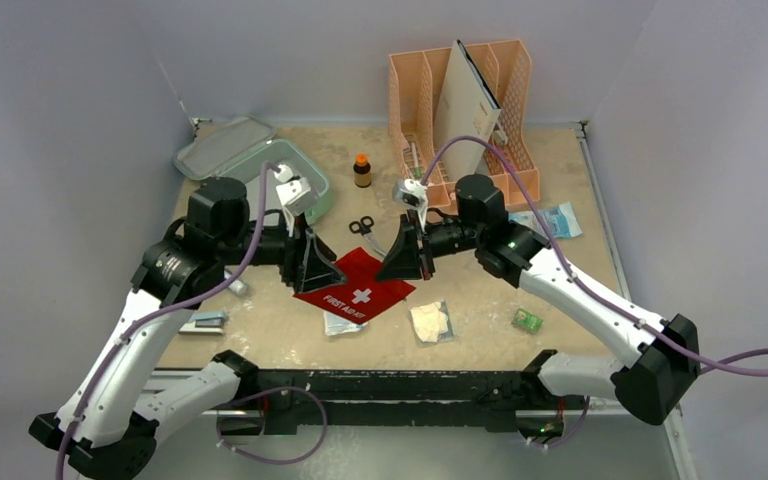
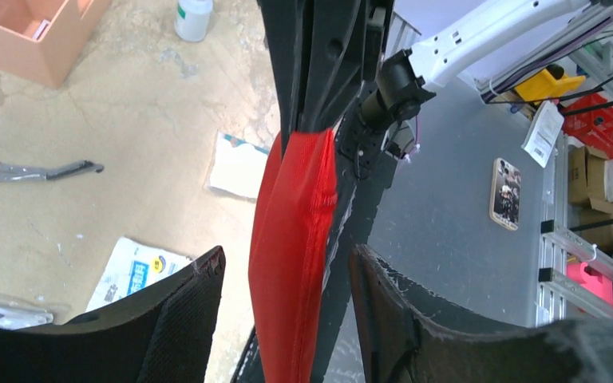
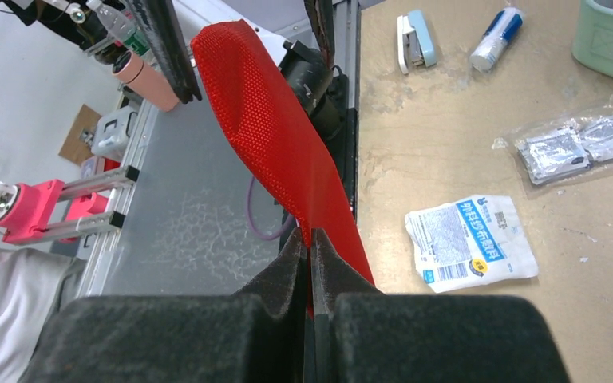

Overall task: Organize the medicine kit
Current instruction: Place the medicine pouch inside the medicine box.

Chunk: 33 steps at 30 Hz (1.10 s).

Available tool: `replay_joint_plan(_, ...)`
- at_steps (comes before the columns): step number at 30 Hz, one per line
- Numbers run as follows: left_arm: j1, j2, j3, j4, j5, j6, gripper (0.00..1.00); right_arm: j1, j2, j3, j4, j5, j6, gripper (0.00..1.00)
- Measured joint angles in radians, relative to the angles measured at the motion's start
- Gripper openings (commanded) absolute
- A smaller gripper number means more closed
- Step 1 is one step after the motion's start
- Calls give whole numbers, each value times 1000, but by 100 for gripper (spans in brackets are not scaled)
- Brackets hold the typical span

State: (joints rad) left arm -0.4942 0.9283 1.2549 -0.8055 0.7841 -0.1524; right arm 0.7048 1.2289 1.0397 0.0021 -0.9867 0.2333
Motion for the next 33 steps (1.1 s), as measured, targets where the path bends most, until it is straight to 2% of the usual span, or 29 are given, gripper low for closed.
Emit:
replay_joint_plan(3,0,-13,0,-45,-12,24,47,0,-10,7,-5,0,1,0)
replay_joint_plan(7,0,0,1,-89,-16,50,18,0,-12,21,-24,10,1,0)
replay_joint_plan(10,0,26,3,-111,-18,64,0,0,-11,28,-51,37,1,15)
replay_joint_plan(12,0,47,17,-129,-23,66,0,0,-7,37,-71,68,3,26)
replay_joint_plan(13,0,55,24,-133,-27,65,0,0,-7,40,-79,87,6,35)
replay_joint_plan(15,0,72,32,-137,-51,57,0,0,-11,41,-87,143,8,62)
replay_joint_plan(20,0,76,33,-112,-167,17,0,0,-90,13,-98,331,39,98)
replay_joint_plan(24,0,70,33,-28,-326,-19,0,0,-205,-47,-71,447,59,99)
replay_joint_plan(28,28,102,39,51,-474,-53,0,0,-250,-51,-70,517,81,99)
replay_joint_plan(33,208,216,51,182,-527,-162,0,0,-258,-53,-79,549,145,99)
